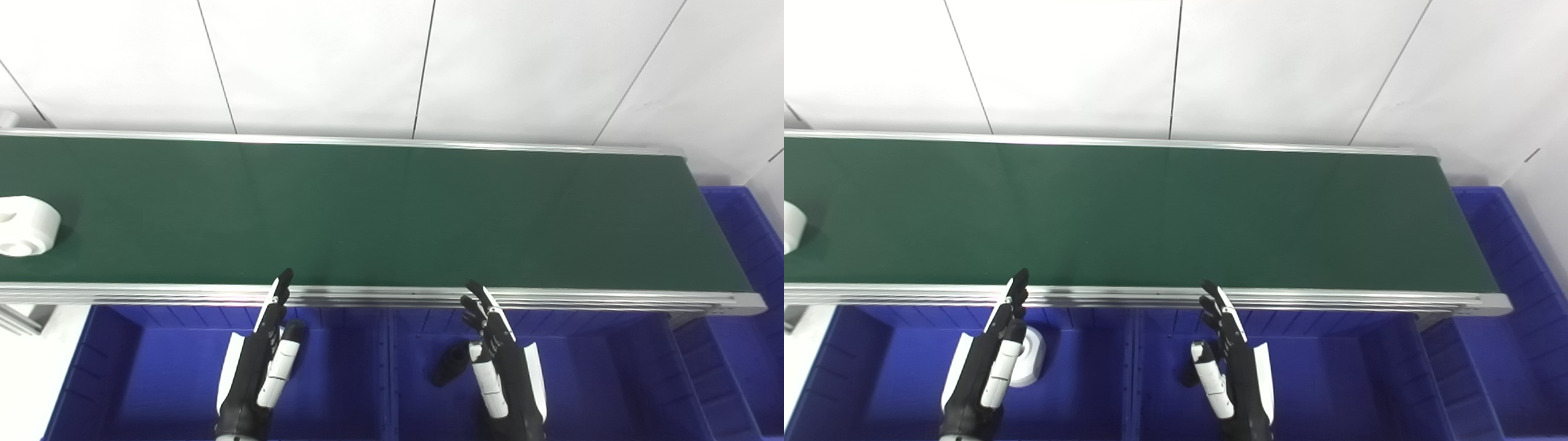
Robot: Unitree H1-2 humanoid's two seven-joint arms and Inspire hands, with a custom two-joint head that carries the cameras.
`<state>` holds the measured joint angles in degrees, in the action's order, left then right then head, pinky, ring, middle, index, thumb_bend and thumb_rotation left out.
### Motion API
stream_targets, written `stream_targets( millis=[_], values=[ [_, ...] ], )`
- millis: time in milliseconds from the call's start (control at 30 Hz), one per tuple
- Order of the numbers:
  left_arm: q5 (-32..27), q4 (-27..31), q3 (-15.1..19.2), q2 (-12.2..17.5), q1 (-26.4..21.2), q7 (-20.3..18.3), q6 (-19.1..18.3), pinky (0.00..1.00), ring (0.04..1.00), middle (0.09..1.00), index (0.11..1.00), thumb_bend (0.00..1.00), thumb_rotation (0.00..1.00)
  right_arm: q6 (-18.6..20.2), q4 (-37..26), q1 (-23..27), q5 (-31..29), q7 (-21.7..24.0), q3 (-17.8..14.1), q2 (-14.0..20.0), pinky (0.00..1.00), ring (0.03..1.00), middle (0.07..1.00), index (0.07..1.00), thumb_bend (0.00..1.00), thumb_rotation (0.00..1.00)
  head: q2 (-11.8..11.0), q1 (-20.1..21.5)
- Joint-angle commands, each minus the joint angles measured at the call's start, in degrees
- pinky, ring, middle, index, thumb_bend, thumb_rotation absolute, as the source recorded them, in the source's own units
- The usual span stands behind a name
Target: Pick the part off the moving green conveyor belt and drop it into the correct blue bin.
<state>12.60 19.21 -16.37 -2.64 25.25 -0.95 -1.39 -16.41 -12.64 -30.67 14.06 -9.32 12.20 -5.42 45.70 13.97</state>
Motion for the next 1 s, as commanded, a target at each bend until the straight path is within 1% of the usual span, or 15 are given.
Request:
stream_targets(
  millis=[0, 367, 600, 767, 967],
  values=[
    [-0.21, 1.91, -0.31, -0.18, -0.38, -0.27, 0.65, 1.00, 1.000, 1.000, 0.969, 0.53, 1.00, -0.66, -2.15, -0.23, -0.34, 0.45, 0.01, -0.36, 0.86, 0.897, 0.945, 0.896, 0.76, 0.96, 0.06, -0.05],
    [-0.26, 2.04, -0.53, -0.31, -0.36, -0.22, 0.35, 1.00, 1.000, 1.000, 0.973, 0.52, 1.00, -0.32, -2.39, -0.37, -0.69, 0.62, 0.00, -0.32, 0.86, 0.898, 0.944, 0.897, 0.78, 0.94, 0.01, -0.17],
    [-0.28, 2.26, -0.62, -0.37, -0.41, -0.33, -0.31, 1.00, 1.000, 1.000, 0.975, 0.53, 1.00, -0.41, -2.30, -0.25, -1.02, 0.88, -0.05, -0.12, 0.86, 0.896, 0.941, 0.899, 0.76, 0.92, -0.02, -0.19],
    [0.24, 2.02, -0.86, -0.05, -0.47, -0.35, -0.04, 1.00, 1.000, 1.000, 0.979, 0.54, 1.00, -0.54, -2.15, -0.26, -1.10, 0.73, -0.09, -0.26, 0.86, 0.894, 0.938, 0.896, 0.76, 0.92, 0.00, -0.19],
    [0.08, 1.92, -0.91, -0.03, -0.70, -0.41, -0.18, 1.00, 1.000, 1.000, 0.979, 0.53, 1.00, -0.55, -1.92, -0.13, -1.36, 0.87, -0.11, -0.18, 0.86, 0.895, 0.935, 0.896, 0.76, 0.91, -0.05, -0.28]
  ],
)
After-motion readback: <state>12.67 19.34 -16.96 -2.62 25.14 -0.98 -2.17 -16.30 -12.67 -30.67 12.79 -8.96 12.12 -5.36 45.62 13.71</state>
